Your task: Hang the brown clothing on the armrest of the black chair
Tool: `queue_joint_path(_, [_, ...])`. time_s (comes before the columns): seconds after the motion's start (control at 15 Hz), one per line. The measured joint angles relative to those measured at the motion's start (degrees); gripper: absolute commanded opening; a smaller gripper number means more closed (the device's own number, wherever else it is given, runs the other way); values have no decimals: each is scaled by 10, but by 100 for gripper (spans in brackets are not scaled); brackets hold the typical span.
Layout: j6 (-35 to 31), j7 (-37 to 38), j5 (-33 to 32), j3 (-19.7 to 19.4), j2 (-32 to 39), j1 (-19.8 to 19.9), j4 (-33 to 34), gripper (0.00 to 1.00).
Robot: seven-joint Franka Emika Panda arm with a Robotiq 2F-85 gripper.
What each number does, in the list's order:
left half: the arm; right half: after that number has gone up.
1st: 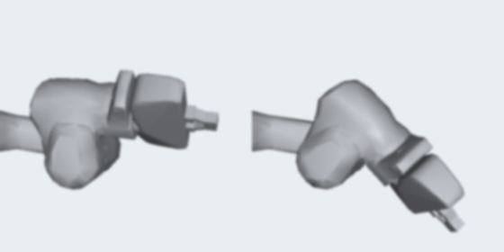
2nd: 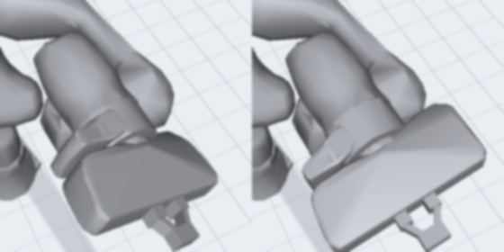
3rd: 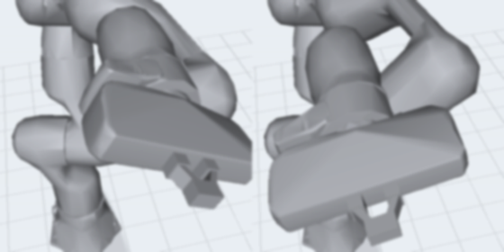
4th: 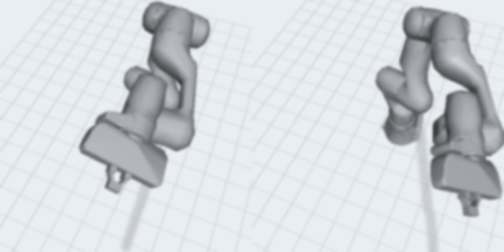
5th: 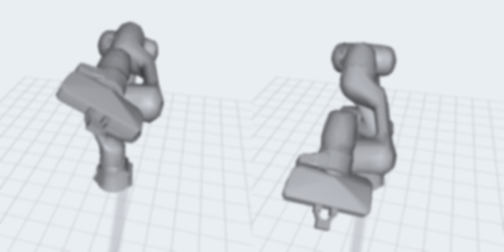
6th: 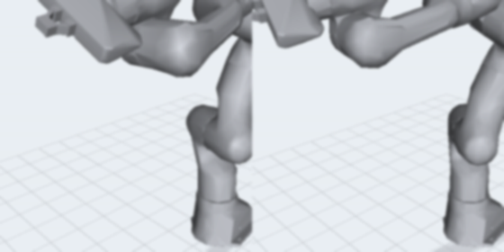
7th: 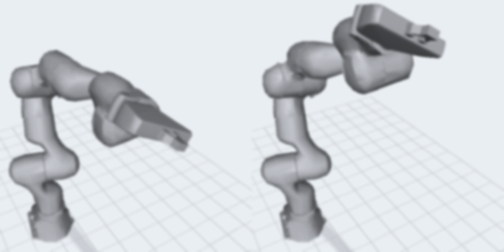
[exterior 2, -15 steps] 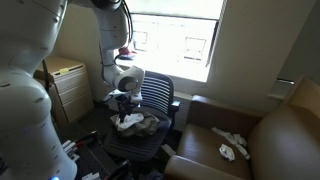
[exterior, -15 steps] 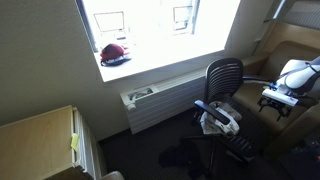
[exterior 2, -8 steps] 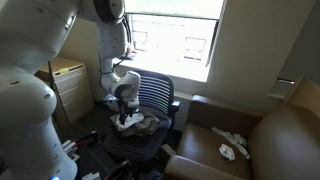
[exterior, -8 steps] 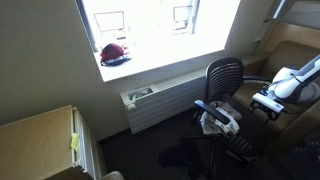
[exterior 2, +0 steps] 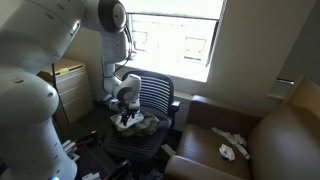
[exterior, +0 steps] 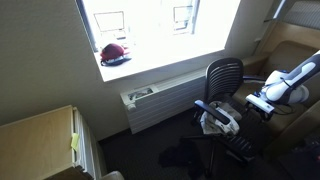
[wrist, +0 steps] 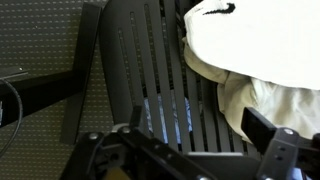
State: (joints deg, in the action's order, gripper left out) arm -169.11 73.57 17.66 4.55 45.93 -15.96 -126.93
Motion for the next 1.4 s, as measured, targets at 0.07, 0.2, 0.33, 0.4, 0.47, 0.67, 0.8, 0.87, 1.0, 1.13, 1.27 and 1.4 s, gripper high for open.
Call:
queue_joint_path(0.07, [0, 0, 3, 2, 6, 2, 5, 100])
queue_joint_path(0.2, [4, -2, 13, 19, 38, 19, 31, 100])
queue_joint_path(0.33, [2, -4, 13, 29, 78, 31, 71, 100])
queue_joint_path(0.4, [-4, -4, 13, 30, 96, 32, 93, 100])
queue_joint_path(0.47, [-22, -2, 13, 30, 111, 30, 113, 100])
queue_joint_path(0.67, [-103, 4, 22, 21, 146, 15, 164, 100])
queue_joint_path(0.8, [-127, 10, 26, 10, 163, 1, 186, 100])
queue_joint_path(0.87, [-131, 11, 27, 8, 168, -2, 190, 100])
queue_joint_path(1.0, [-132, 11, 27, 8, 171, -3, 194, 100])
queue_joint_path(1.13, [-127, 11, 31, -4, 173, -11, 194, 100])
queue_joint_path(1.27, [-84, 35, 45, -55, 186, -47, 205, 100])
queue_joint_path(1.4, [-28, 82, 49, -102, 222, -76, 239, 100])
